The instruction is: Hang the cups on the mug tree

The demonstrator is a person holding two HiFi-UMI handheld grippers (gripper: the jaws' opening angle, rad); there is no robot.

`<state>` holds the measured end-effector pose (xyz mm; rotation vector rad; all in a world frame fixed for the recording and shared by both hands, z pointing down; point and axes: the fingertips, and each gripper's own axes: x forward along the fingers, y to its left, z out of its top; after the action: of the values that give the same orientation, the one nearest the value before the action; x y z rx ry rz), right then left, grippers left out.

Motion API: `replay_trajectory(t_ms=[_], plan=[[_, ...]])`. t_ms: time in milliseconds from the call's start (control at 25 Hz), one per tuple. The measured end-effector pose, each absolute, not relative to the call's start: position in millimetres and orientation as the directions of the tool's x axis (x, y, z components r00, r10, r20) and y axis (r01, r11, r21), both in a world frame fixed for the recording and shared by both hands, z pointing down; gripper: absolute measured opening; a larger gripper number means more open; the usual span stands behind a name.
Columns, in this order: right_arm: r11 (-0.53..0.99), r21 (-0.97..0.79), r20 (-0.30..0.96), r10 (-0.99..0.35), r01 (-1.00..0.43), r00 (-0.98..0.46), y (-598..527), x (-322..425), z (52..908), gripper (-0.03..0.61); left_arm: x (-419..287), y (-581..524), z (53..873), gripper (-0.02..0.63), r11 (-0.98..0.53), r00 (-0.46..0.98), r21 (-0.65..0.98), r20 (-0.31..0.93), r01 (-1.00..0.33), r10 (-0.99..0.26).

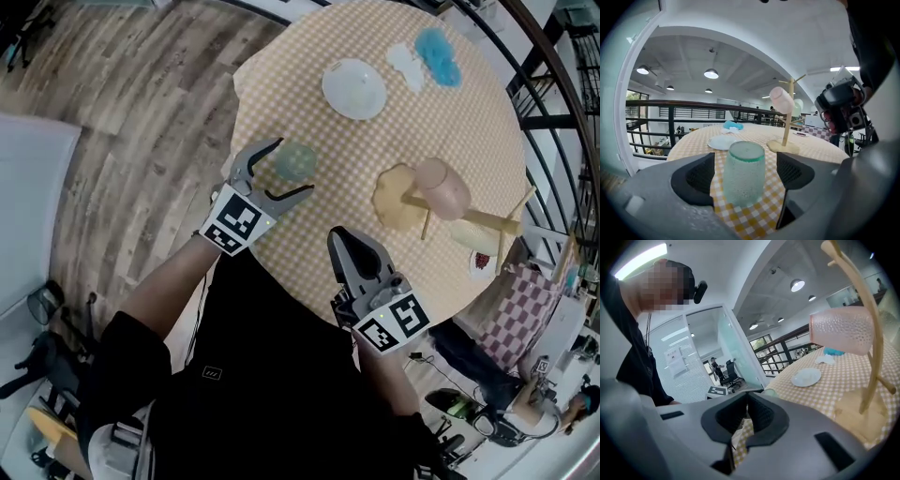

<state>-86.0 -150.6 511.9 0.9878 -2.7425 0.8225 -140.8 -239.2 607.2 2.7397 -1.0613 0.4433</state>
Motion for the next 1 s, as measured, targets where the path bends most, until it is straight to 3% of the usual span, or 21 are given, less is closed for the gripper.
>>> replay_trajectory(t_ms=[520,680,1000], plan=[[0.586,-0.493,0.366,-0.531,-0.643,-0.765,-160.2,-98.4,501.2,0.021,-121.5,-250.1,641.5,0.399,-0.83,0.771,0.051,0.405,-0.555,-0.491],[0.564,-0.509,0.381,-0.529,-0.65,-0.758,-153.2,-94.0,507.0,0.021,-123.4,-254.2,650.8,0.364,-0.819,0.751,0.034,0.421,-0.573,-0.508],[0.567,-0.526,0.369,-0.518,-0.633,-0.771,-128.3,-87.0,510.3,0.021,-119.7,-248.3,635.7,0.359,-0.815,0.75,0.024,0.406,-0.579,-0.522]])
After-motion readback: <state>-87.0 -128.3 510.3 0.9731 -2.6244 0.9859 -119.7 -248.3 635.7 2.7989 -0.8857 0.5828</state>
